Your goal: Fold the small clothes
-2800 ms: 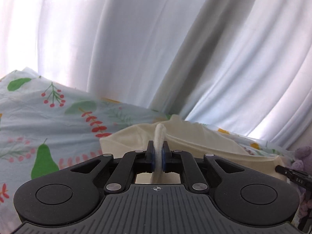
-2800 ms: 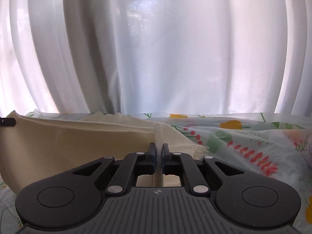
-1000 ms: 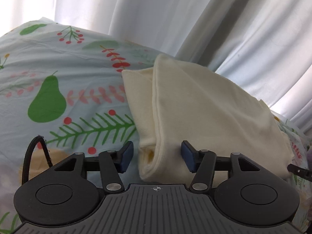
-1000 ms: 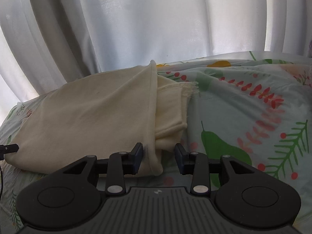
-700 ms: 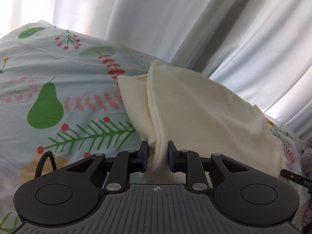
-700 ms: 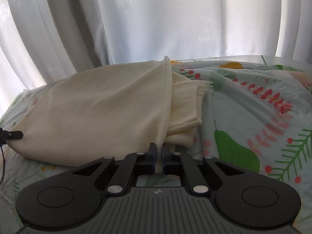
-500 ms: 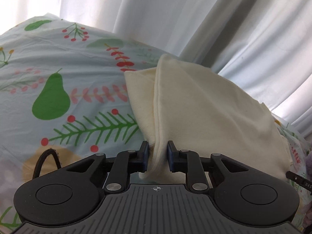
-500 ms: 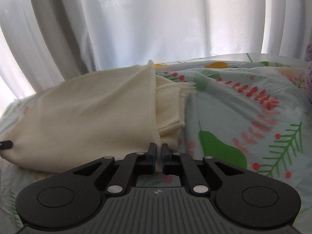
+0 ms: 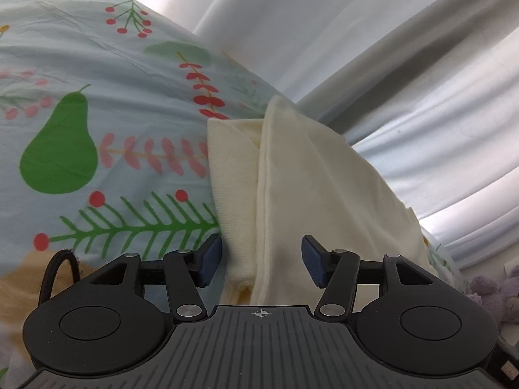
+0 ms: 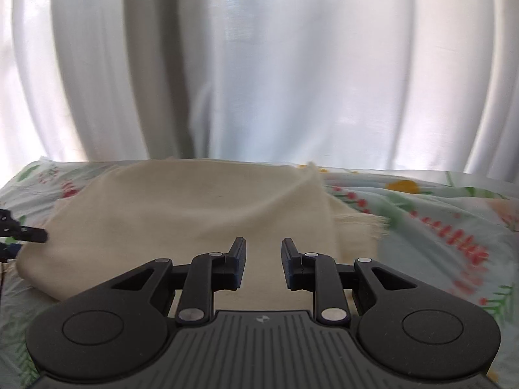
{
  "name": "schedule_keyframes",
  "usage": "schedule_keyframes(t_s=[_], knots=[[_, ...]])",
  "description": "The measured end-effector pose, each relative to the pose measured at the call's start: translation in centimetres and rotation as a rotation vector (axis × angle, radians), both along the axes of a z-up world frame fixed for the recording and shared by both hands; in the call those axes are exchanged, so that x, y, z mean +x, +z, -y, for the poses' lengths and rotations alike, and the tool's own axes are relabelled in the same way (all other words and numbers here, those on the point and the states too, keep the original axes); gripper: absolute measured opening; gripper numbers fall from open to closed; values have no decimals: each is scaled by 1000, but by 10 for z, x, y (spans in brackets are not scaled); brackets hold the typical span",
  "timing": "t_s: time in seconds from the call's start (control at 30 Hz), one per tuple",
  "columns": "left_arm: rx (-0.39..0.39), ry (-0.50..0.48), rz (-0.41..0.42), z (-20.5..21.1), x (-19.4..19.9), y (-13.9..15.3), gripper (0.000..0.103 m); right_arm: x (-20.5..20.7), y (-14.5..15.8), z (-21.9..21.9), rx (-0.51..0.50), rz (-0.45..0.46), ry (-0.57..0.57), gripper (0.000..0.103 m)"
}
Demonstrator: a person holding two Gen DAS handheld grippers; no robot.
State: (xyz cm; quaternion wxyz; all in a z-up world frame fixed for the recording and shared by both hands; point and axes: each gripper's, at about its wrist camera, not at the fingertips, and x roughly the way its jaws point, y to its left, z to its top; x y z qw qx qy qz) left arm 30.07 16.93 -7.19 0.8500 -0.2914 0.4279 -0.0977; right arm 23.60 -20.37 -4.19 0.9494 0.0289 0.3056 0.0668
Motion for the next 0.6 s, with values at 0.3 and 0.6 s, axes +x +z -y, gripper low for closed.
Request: schedule_keyframes(t_s=[0.3,0.6], knots=[[-82,14,-3,-8,9,-5,35,8,-28,-87,38,-64,157,11],[-96,3,0,-12,13,-7,36,14,-25,-100,6,-39,170,10]])
